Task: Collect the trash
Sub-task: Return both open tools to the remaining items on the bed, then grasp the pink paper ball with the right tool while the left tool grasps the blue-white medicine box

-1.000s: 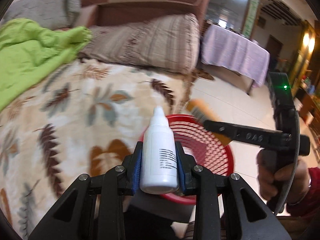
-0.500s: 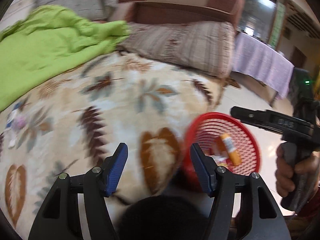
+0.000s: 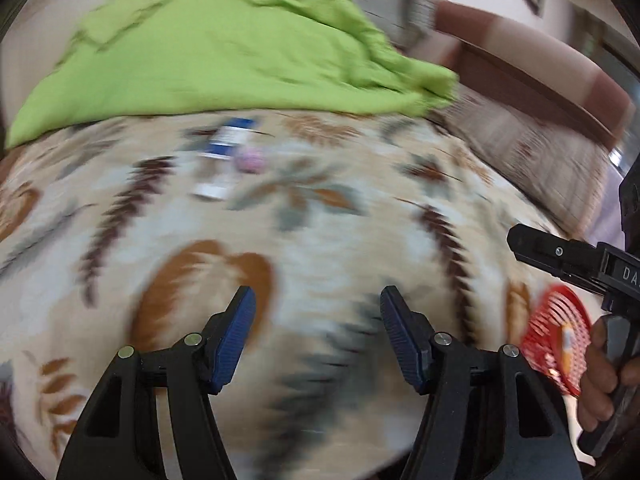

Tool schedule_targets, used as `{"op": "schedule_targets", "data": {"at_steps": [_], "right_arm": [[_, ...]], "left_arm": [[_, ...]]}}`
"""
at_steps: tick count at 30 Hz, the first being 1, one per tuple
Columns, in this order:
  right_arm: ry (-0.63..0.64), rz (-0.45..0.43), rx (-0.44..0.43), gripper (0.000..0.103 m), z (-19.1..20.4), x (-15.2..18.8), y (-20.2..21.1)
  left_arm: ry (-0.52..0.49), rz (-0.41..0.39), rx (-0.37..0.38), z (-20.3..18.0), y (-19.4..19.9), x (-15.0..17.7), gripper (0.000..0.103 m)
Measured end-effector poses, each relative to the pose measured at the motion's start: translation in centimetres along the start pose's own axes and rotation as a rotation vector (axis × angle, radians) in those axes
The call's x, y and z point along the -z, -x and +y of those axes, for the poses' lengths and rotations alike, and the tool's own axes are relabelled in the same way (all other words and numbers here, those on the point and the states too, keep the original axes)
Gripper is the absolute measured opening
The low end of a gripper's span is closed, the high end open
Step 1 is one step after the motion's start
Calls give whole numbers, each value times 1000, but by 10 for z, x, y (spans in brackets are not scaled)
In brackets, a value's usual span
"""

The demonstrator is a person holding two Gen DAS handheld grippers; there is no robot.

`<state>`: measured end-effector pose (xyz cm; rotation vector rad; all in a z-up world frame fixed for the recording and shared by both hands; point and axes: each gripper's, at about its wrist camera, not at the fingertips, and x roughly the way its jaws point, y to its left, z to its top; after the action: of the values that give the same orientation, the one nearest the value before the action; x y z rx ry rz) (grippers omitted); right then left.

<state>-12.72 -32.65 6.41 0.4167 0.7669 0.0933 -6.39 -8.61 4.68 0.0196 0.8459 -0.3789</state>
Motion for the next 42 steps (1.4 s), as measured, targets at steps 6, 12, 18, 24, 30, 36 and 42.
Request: {"op": "schedule_targets", "data": {"at_steps": [6,12,18,24,30,36,42], "right_arm": [[-12,122,-116,57,50,-27,-84],[10,179,-79,57,88,-62,-171],[3,217,-20,54,101,-91,-235],[-20,246,38,51,106,-102,-285],[56,244,35,28,125,-97,-299],[114,187,6,26,130,-81,-257],[132,112,-54,26,110,-52,-174]], "left_arm": [[66,-92,-232,67,-16,15,63],[96,-87,-322,91,-33,15,63],[103,-37,-321,96,-45,13,63],[93,-29,-317,93,-49,12,63],[99,-28,-302,96,-51,11,63],[98,-33,-295,95,-49,10,63],[117,-46,-223,95,-48,-11,63]]}}
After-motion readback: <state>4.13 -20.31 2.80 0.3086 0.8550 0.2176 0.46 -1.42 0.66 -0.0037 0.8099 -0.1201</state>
